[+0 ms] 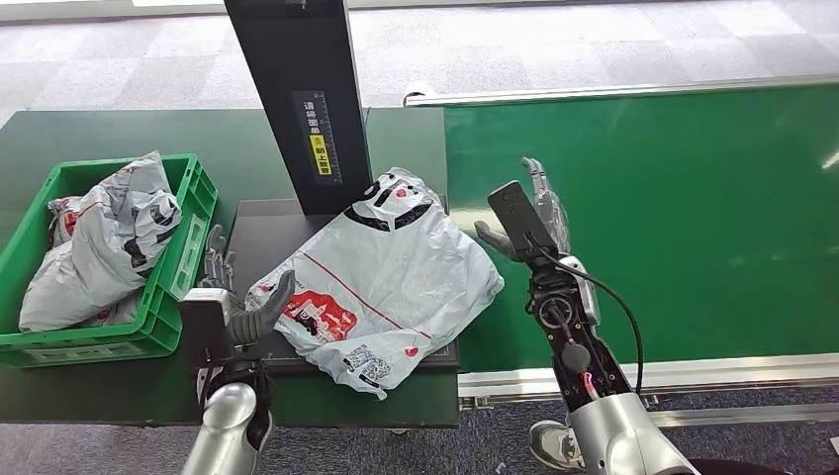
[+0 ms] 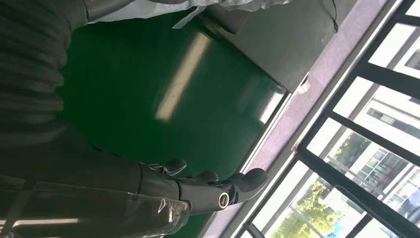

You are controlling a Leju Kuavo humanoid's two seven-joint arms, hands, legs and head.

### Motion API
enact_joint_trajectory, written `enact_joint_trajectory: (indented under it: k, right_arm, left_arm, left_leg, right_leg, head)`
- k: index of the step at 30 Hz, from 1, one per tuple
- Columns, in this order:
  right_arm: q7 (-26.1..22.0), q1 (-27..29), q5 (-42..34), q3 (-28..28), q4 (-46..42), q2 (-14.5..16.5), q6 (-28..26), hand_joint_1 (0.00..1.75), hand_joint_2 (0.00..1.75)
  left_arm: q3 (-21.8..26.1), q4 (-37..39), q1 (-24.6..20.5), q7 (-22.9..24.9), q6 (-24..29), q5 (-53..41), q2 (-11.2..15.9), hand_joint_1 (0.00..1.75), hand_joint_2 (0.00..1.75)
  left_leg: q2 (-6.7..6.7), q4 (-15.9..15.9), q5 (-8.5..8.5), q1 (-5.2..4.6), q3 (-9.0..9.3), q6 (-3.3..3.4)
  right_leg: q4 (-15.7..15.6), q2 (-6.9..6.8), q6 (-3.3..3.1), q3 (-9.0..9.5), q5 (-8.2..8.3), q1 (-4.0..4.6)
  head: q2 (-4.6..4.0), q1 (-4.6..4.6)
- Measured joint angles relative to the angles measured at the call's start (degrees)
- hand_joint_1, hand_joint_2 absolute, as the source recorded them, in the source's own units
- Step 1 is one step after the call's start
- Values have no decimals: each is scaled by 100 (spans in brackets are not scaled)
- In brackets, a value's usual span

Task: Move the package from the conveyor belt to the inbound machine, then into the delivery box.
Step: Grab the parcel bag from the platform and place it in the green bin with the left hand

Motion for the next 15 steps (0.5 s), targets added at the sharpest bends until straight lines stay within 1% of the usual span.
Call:
enact_joint_trajectory:
  k: [1,2,3,5,7,9,10,12,15]
  right_arm:
    - [13,-2,95,-7,7,1,87,0,175]
    - [22,-6,178,-12,15,4,176,0,175]
    - [29,-12,245,-15,25,11,258,0,175]
    - [39,-30,354,-18,45,38,402,0,175]
    - [56,-46,441,-27,56,61,495,0,175]
    - [80,-51,509,-44,59,72,547,0,175]
    - [88,-51,530,-51,59,74,563,0,175]
    - [98,-48,550,-64,59,77,587,0,175]
    - [106,-43,561,-84,59,77,618,0,175]
  left_arm:
    - [-77,-20,-1,-27,261,-526,17,0,175]
    - [-183,-45,-1,2,347,-1029,39,0,175]
    - [-314,-69,-1,85,254,-1450,69,0,175]
    - [-643,-88,1,365,-265,-2136,136,0,175]
    - [-970,-65,1,661,-849,-2585,193,0,175]
    - [-1225,3,-1,884,-1307,-2862,237,0,175]
    - [-1319,44,-2,950,-1451,-2929,256,0,175]
    - [-1450,119,-7,1005,-1577,-2980,288,0,175]
    - [-1550,203,-21,1015,-1629,-3006,328,0,175]
  left_leg:
    - [-2,0,0,0,0,0]
    - [-3,0,0,0,0,0]
    - [-5,0,0,0,-1,0]
    - [-4,0,0,0,-1,0]
    - [-2,0,0,0,-1,0]
    - [-3,0,0,0,-1,0]
    - [-3,0,0,0,-1,0]
    - [-2,0,0,0,-1,0]
    - [-2,0,0,0,-1,0]
  right_leg:
    - [0,-1,0,0,0,0]
    - [0,-3,0,1,0,0]
    - [0,-4,0,2,0,0]
    - [0,-5,0,2,0,0]
    - [0,-3,0,1,0,0]
    - [0,-3,0,1,0,0]
    - [0,-3,0,1,0,0]
    - [0,-3,0,0,0,0]
    - [0,-3,0,-1,0,0]
  head:
    - [0,1]
    - [-1,1]
    - [-1,1]
    - [-1,-1]
    - [0,0]
    - [-1,1]
    - [-1,1]
    - [0,0]
    - [0,0]
